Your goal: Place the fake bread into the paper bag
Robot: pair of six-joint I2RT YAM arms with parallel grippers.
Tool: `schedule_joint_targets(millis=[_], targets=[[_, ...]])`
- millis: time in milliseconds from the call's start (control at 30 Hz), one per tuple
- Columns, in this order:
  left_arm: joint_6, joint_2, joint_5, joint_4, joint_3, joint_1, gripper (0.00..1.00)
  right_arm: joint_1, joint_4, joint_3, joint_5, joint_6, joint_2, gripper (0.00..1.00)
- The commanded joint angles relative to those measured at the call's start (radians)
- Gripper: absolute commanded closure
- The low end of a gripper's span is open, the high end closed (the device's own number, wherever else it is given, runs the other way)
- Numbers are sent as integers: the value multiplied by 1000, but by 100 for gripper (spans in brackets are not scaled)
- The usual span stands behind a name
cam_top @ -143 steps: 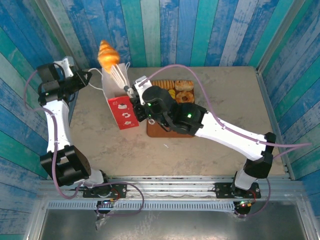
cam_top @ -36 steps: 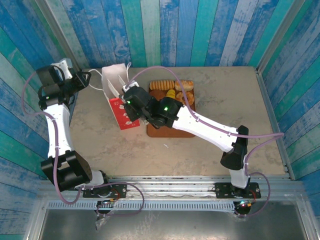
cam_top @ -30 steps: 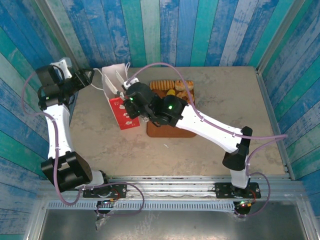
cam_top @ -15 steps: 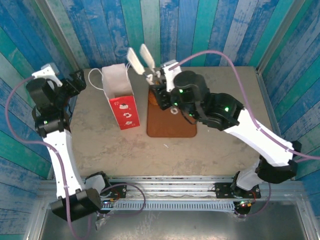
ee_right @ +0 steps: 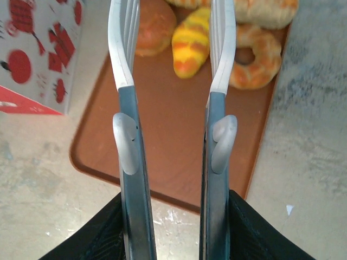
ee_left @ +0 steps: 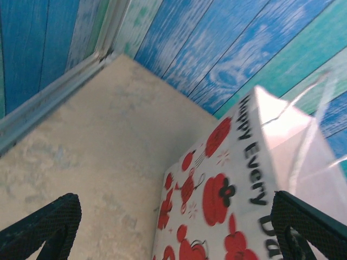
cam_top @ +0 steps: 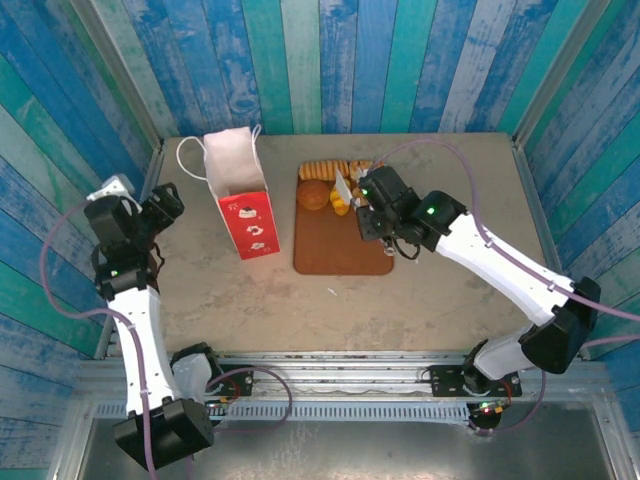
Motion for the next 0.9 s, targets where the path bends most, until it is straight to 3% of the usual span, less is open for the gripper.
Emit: schedule_joint_targets(millis=[0, 233, 867], targets=[[-52, -15, -59, 52, -32, 4, 6, -12, 41, -13, -24, 45, 36, 54], [-58, -6, -15, 93, -74, 3, 6, -40, 49, -1, -77, 52, 181, 53], [-57, 20, 25, 114, -78, 3, 6, -61, 67, 111, -52, 44, 411, 53]])
